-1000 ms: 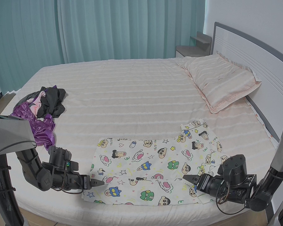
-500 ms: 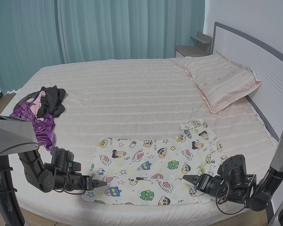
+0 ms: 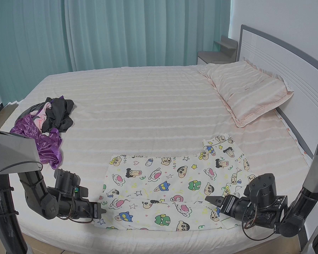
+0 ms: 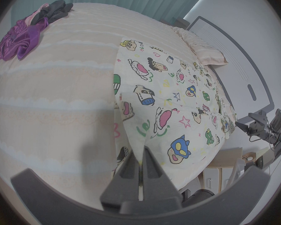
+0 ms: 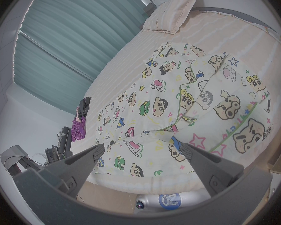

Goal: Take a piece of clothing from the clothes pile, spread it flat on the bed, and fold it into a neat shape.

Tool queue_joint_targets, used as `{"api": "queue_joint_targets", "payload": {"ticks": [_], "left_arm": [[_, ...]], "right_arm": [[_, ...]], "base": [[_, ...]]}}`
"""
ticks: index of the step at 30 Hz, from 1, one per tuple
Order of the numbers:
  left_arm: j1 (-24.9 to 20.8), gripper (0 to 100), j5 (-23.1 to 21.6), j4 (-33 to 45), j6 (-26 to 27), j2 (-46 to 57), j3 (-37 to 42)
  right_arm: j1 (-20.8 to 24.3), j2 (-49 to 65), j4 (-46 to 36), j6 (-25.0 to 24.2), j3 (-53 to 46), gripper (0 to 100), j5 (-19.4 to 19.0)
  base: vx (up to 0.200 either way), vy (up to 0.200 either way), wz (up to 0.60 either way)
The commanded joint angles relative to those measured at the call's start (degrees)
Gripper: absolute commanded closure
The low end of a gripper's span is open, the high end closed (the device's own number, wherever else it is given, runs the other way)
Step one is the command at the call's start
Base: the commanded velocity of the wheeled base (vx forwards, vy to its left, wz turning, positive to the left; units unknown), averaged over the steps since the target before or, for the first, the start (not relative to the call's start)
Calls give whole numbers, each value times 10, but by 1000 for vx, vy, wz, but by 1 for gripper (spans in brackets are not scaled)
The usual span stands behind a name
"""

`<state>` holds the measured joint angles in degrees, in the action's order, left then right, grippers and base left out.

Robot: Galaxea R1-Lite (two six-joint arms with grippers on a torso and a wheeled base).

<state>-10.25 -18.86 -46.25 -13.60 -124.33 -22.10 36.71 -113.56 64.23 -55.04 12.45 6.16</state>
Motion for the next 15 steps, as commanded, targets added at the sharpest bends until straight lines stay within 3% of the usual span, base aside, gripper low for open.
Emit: {"api": "queue_joint_targets", "payload": {"ticks": [1, 11, 12, 15], "left_arm": [[1, 100, 3, 0, 1, 2, 12], [-4, 100, 5, 1, 0, 2, 27], [-4, 0, 5, 3, 0, 2, 29], [-3, 0, 6, 5, 0, 3, 33]], "right_arm": [[-1, -2, 0, 0, 0, 0, 0], [-1, -2, 0, 0, 0, 0, 0], [-1, -2, 0, 0, 0, 0, 0], [-1, -1, 0, 0, -1, 0, 1]], "base": [[0, 0, 0], [0, 0, 0], [0, 0, 0], [0, 0, 0]]}}
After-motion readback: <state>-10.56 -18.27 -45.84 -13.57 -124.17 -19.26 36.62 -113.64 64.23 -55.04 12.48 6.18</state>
